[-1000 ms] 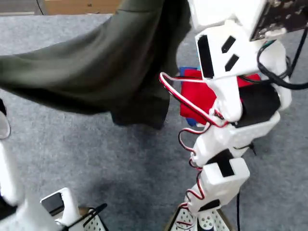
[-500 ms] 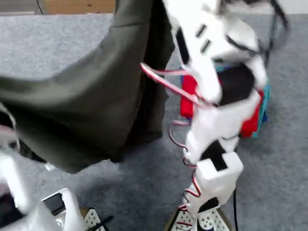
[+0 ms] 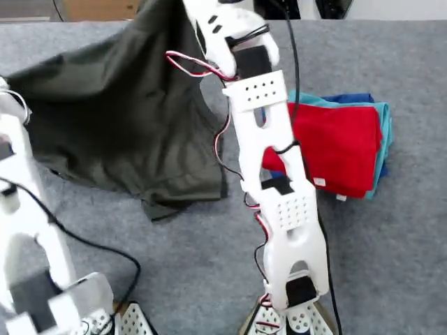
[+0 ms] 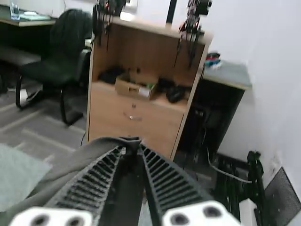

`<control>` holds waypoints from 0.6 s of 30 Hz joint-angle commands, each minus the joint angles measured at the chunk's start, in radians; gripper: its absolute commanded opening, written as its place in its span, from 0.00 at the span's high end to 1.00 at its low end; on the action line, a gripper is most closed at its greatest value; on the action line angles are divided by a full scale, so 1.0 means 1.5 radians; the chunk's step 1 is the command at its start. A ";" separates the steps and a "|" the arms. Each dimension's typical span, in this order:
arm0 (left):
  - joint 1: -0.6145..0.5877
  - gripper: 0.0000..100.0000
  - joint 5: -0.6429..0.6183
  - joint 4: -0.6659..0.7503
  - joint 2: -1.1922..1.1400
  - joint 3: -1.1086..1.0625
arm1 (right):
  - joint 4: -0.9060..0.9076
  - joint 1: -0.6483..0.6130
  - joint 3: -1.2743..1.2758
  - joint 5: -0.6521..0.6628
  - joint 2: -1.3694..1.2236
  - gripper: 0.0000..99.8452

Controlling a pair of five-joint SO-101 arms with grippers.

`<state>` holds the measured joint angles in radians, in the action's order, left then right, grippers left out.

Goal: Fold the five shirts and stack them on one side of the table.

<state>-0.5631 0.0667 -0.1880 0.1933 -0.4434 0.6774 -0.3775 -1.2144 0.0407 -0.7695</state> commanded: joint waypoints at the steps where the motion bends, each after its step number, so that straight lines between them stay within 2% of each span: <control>1: 0.004 0.92 0.006 -0.051 -0.103 0.122 | -0.020 -0.002 -0.004 -0.001 -0.031 1.00; 5: 0.015 0.81 0.006 -0.158 -0.194 0.210 | -0.002 0.022 -0.006 -0.002 -0.076 1.00; 9: 0.014 0.80 0.006 -0.245 -0.235 0.302 | 0.049 0.052 -0.039 -0.005 -0.087 1.00; 14: 0.013 0.80 0.007 -0.346 -0.227 0.406 | 0.054 0.088 -0.056 -0.005 -0.140 1.00; 18: 0.001 0.81 0.045 -0.491 -0.194 0.491 | 0.039 0.102 -0.083 -0.006 -0.210 1.00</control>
<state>-0.5524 0.0806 -0.7787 -0.1718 0.1688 0.7541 -0.2486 -1.2574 0.0391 -1.0610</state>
